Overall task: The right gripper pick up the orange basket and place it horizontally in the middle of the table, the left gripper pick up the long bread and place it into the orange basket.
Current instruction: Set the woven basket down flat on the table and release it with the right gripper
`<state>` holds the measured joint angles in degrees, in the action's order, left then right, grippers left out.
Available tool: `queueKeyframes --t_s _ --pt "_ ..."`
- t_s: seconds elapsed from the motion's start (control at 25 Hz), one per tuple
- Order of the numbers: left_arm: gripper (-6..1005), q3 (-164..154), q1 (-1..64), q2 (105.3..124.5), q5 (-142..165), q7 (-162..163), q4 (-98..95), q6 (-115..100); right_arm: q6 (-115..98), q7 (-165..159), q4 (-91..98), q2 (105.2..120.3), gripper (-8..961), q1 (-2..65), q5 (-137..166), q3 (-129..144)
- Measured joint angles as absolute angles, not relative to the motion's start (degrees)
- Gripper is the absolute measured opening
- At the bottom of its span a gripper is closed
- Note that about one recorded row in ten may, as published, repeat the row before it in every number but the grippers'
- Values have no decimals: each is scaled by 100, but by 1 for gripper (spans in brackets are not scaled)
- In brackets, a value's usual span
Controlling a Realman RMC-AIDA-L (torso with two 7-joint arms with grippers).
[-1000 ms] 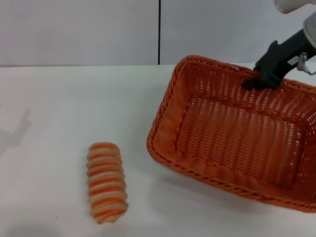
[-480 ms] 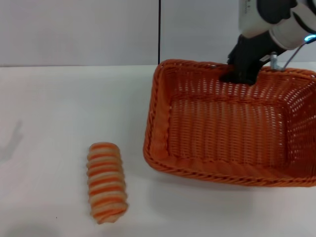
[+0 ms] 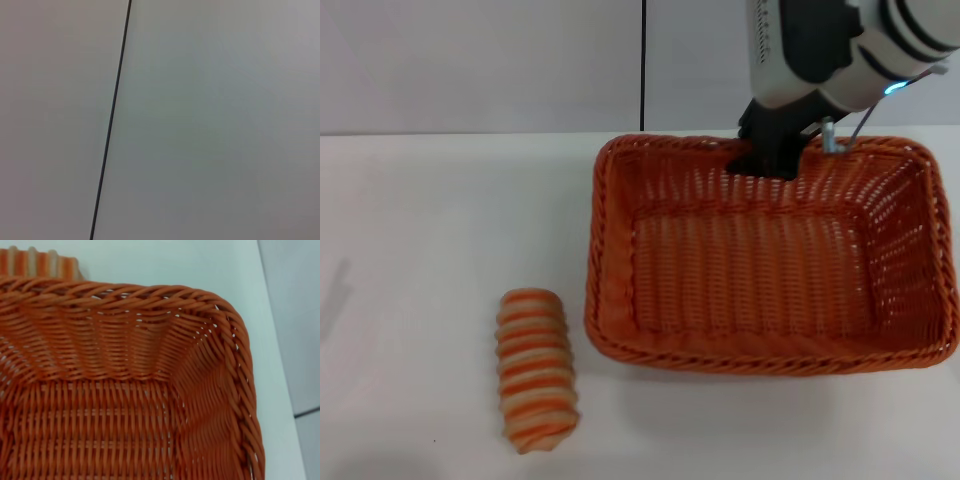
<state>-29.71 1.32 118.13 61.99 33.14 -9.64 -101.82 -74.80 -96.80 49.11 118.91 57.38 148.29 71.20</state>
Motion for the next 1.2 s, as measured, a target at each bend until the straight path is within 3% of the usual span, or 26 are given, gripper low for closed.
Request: queueKeyframes --t_s 1.04,1.2 --pt "809 -2952 197 11803 6170 3329 -1009 -10186 -6799 -9111 4827 11927 249 5393 13919 7643" --pt "809 -2953 244 11801 6170 3333 -1021 -10179 -6741 -9118 4833 11927 402 5351 13912 7661"
